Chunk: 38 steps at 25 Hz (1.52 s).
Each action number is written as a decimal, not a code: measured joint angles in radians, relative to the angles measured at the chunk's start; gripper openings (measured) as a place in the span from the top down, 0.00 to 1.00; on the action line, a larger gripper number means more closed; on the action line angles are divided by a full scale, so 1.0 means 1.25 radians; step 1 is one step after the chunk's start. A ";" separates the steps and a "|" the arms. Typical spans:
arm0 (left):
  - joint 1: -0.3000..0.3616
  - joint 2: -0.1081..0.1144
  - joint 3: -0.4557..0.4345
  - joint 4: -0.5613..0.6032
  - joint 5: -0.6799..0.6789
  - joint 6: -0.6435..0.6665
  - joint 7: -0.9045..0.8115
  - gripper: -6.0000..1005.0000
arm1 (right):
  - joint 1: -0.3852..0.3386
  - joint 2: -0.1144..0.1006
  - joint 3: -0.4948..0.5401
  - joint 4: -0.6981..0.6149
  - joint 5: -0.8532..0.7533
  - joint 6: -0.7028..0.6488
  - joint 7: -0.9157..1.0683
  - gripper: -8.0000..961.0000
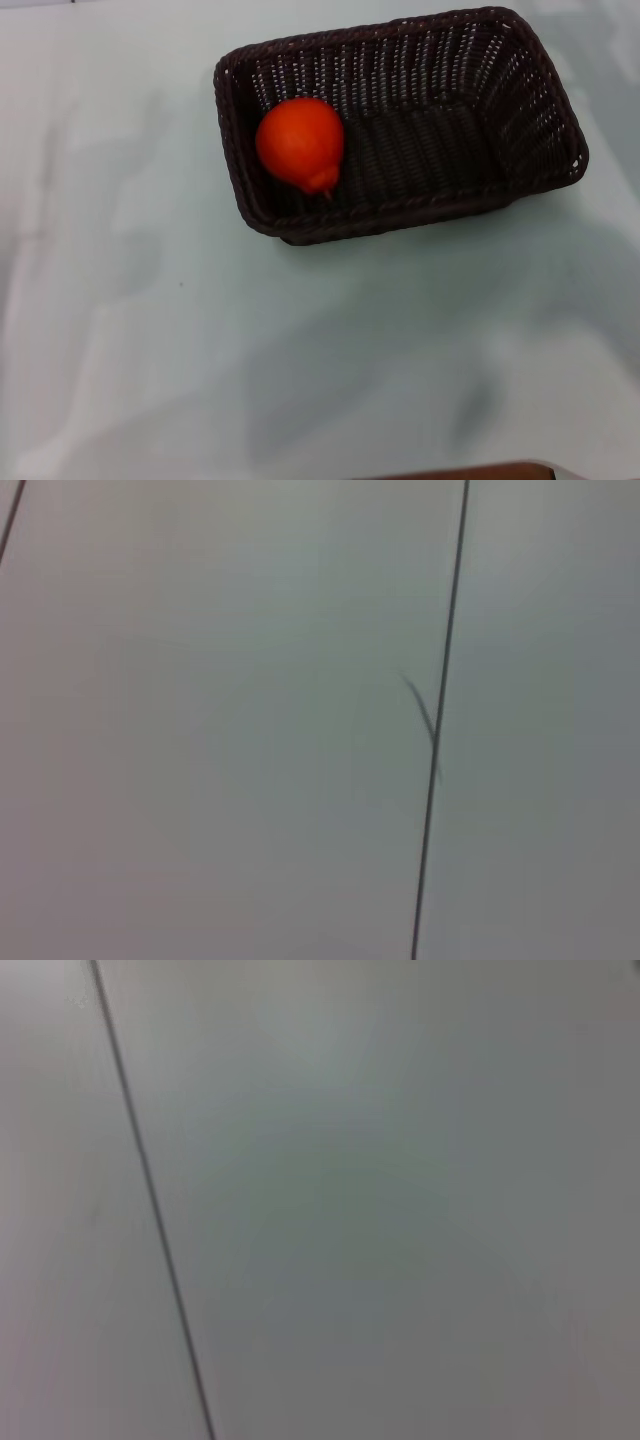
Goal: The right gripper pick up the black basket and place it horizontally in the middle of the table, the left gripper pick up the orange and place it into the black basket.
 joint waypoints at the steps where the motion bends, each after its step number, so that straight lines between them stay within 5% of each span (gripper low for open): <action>1: -0.002 0.000 0.000 0.001 0.000 -0.001 0.000 0.10 | 0.003 -0.002 0.007 0.003 0.000 -0.002 0.000 0.28; 13: -0.044 0.003 -0.007 0.037 0.000 0.002 0.015 0.10 | 0.014 0.003 0.070 0.008 0.000 -0.014 -0.040 0.28; 38: -0.016 0.001 -0.050 0.055 0.000 -0.009 0.060 0.10 | 0.019 0.005 0.096 0.051 0.000 -0.001 -0.149 0.28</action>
